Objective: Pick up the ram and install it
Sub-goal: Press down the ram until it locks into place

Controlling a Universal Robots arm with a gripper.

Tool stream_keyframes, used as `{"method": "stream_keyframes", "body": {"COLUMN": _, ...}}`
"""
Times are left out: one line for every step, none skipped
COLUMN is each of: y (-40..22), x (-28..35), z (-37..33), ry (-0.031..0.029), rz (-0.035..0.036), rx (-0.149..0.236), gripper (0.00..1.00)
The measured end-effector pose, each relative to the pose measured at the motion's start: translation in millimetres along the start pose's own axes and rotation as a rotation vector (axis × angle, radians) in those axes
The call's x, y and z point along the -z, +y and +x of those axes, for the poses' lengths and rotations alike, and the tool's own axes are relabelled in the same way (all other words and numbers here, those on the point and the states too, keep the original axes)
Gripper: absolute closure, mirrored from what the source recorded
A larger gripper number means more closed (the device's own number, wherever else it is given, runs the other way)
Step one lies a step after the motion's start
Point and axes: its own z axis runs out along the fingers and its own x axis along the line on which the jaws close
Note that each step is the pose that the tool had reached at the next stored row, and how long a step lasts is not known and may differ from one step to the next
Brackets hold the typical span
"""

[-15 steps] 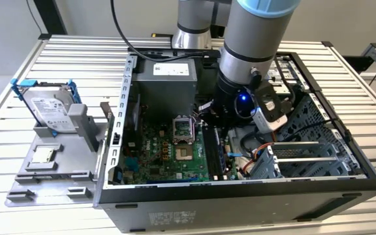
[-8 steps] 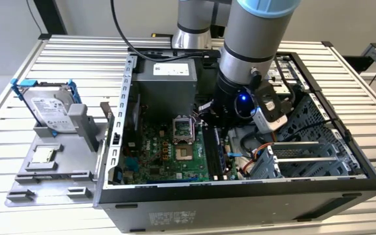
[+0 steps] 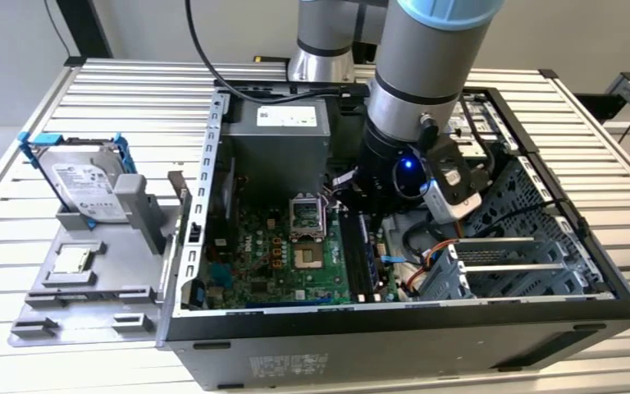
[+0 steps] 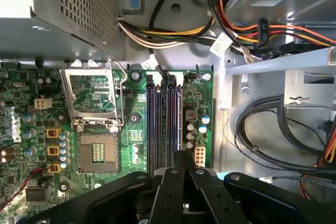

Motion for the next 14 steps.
{"method": "stream_keyframes", "body": {"y": 0.0, "x": 0.0, "z": 0.0, "ry": 0.0, "rz": 0.0, "rx": 0.0, "gripper": 1.0}}
{"method": "stream_keyframes", "body": {"y": 0.0, "x": 0.0, "z": 0.0, "ry": 0.0, "rz": 0.0, "rx": 0.0, "gripper": 1.0}}
{"method": "stream_keyframes", "body": {"y": 0.0, "x": 0.0, "z": 0.0, "ry": 0.0, "rz": 0.0, "rx": 0.0, "gripper": 1.0}}
{"method": "stream_keyframes", "body": {"y": 0.0, "x": 0.0, "z": 0.0, "ry": 0.0, "rz": 0.0, "rx": 0.003, "gripper": 1.0}}
{"method": "stream_keyframes", "body": {"y": 0.0, "x": 0.0, "z": 0.0, "ry": 0.0, "rz": 0.0, "rx": 0.009, "gripper": 1.0}}
{"method": "stream_keyframes", "body": {"y": 0.0, "x": 0.0, "z": 0.0, "ry": 0.0, "rz": 0.0, "rx": 0.017, "gripper": 1.0}}
{"method": "stream_keyframes", "body": {"y": 0.0, "x": 0.1, "z": 0.0, "ry": 0.0, "rz": -0.0002, "rx": 0.025, "gripper": 1.0}}
{"method": "stream_keyframes", "body": {"y": -0.1, "x": 0.4, "z": 0.0, "ry": 0.0001, "rz": -0.0002, "rx": 0.034, "gripper": 1.0}}
{"method": "stream_keyframes", "body": {"y": 0.0, "x": 0.7, "z": 0.0, "ry": 0.0, "rz": -0.0006, "rx": 0.043, "gripper": 1.0}}
{"method": "stream_keyframes", "body": {"y": 0.0, "x": 0.6, "z": 0.0, "ry": 0.0, "rz": -0.0008, "rx": 0.052, "gripper": 1.0}}
{"method": "stream_keyframes", "body": {"y": 0.0, "x": 0.6, "z": 0.0, "ry": 0.0, "rz": -0.0006, "rx": 0.061, "gripper": 1.0}}
{"method": "stream_keyframes", "body": {"y": 0.0, "x": 0.7, "z": 0.0, "ry": 0.0, "rz": -0.0001, "rx": 0.072, "gripper": 1.0}}
{"method": "stream_keyframes", "body": {"y": 0.0, "x": 0.7, "z": 0.0, "ry": 0.0001, "rz": 0.0009, "rx": 0.087, "gripper": 1.0}}
{"method": "stream_keyframes", "body": {"y": 0.0, "x": 0.8, "z": 0.1, "ry": 0.0001, "rz": 0.0012, "rx": 0.097, "gripper": 1.0}}
